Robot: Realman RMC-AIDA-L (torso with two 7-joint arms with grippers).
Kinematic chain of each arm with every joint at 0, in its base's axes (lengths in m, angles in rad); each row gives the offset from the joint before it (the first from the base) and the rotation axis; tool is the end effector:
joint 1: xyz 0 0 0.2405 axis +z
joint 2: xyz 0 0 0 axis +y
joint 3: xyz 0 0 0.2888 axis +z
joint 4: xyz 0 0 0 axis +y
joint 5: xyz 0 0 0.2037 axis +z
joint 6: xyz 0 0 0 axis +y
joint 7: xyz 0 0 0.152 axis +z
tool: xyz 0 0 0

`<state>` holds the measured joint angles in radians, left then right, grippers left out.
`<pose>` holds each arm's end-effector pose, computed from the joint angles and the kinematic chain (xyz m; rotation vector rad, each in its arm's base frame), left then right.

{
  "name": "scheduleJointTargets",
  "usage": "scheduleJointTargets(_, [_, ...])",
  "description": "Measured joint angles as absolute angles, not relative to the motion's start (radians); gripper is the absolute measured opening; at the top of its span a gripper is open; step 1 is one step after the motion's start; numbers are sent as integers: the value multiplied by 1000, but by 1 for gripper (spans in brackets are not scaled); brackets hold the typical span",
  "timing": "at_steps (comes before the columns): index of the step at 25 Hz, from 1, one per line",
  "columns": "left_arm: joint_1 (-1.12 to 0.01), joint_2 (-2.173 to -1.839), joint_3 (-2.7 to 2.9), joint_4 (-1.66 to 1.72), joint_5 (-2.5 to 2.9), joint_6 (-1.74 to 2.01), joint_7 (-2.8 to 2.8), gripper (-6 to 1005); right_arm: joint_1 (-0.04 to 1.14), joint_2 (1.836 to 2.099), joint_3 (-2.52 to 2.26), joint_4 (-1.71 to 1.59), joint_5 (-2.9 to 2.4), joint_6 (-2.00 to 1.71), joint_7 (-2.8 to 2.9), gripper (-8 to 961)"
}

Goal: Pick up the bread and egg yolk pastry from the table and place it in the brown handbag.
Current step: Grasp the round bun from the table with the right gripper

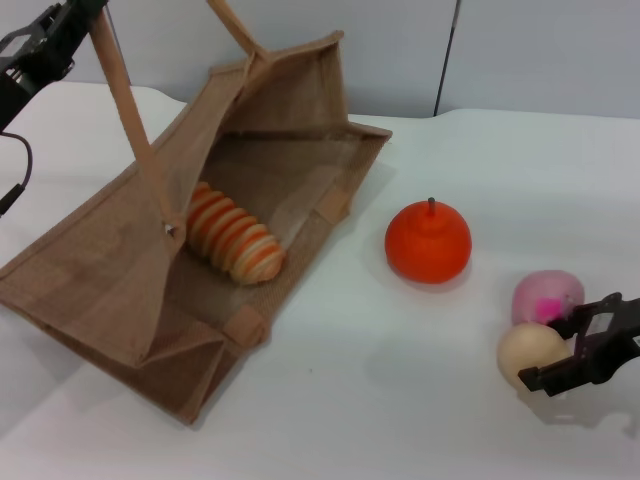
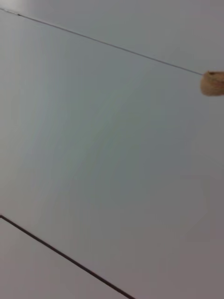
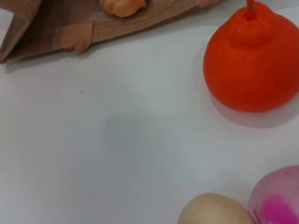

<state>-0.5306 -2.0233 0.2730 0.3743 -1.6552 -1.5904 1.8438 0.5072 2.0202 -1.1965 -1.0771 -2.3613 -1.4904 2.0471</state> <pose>-0.2955 0.3691 0.0718 -1.8556 -0.7073 -1.4497 0.2824 0.3496 -0.0142 -2.8070 0.8292 -0.2723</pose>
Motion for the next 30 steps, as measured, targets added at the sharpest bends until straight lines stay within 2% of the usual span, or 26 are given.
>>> scheduleJointTargets(7, [-531,-2024,273,374,-1654,-1569,1844,120,508,2020,-1200,-1072,-2369,-1481,2048,880])
scheduleJointTargets(13, [-533,-2024,273,374,-1651,-1568,1844,121,508,2020,-1189,-1077,-2365,-1482,2046,778])
scheduleJointTargets(30, [-534,-2025,273,374,-1652,-1567,1844,121,519,2014,-1098,-1076,-2335,-1523,2005,632])
